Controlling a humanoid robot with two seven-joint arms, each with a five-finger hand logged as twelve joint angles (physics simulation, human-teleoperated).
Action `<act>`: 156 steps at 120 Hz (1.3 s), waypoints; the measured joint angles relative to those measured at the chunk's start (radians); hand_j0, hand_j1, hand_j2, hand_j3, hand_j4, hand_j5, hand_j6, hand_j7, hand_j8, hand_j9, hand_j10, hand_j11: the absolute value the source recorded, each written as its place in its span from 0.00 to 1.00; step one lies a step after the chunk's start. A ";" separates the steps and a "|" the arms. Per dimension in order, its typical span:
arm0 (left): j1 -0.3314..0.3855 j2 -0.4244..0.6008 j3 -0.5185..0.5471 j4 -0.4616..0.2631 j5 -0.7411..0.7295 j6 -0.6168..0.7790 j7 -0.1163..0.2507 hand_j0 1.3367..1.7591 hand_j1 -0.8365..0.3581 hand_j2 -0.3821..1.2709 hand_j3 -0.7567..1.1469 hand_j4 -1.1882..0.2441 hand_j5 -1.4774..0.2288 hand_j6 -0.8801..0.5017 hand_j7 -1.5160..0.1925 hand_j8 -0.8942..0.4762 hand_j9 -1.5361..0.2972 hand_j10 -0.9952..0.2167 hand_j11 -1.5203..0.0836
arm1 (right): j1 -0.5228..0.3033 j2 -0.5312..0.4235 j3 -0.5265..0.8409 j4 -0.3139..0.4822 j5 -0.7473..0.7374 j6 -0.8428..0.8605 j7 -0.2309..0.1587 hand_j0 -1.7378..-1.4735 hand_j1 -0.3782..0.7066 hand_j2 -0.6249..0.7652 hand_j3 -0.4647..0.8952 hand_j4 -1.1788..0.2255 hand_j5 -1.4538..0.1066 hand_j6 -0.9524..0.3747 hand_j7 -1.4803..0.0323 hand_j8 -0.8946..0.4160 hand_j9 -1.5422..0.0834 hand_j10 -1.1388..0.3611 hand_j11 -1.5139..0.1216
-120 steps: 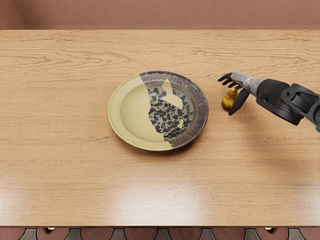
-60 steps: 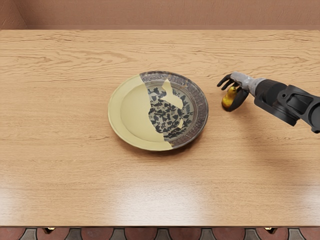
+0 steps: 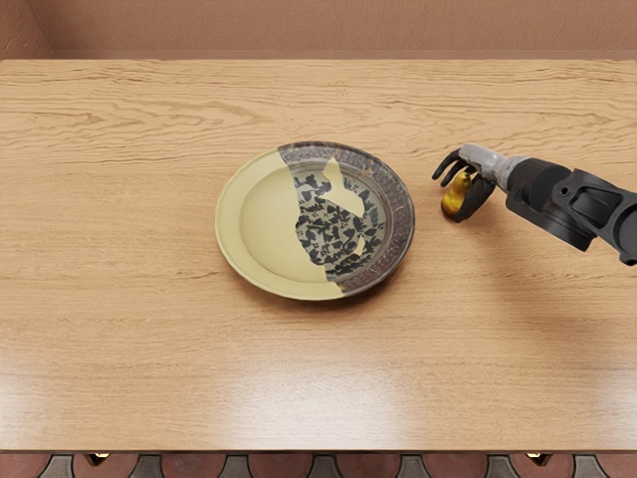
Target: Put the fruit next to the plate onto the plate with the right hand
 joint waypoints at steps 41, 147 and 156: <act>0.000 0.000 0.000 0.000 0.000 0.000 0.000 0.76 0.98 0.23 0.40 0.82 0.86 0.63 0.88 0.64 0.83 0.81 0.94 | 0.002 0.000 -0.005 0.001 -0.005 0.006 0.000 0.30 0.53 0.58 0.34 0.44 0.44 0.27 0.51 0.33 0.50 0.37 0.48; 0.000 0.000 0.000 0.000 0.000 0.000 0.000 0.76 0.98 0.23 0.40 0.82 0.86 0.63 0.88 0.64 0.83 0.81 0.94 | 0.008 -0.029 0.007 0.009 0.027 0.068 0.010 0.30 0.67 0.81 0.34 0.29 0.33 0.35 0.33 0.45 0.36 0.45 0.33; 0.000 0.000 0.001 0.000 -0.001 0.000 0.000 0.76 0.98 0.23 0.40 0.82 0.86 0.63 0.88 0.64 0.83 0.81 0.94 | 0.010 -0.043 0.017 0.015 0.034 0.090 0.011 0.30 0.65 0.83 0.34 0.29 0.30 0.33 0.32 0.39 0.34 0.42 0.30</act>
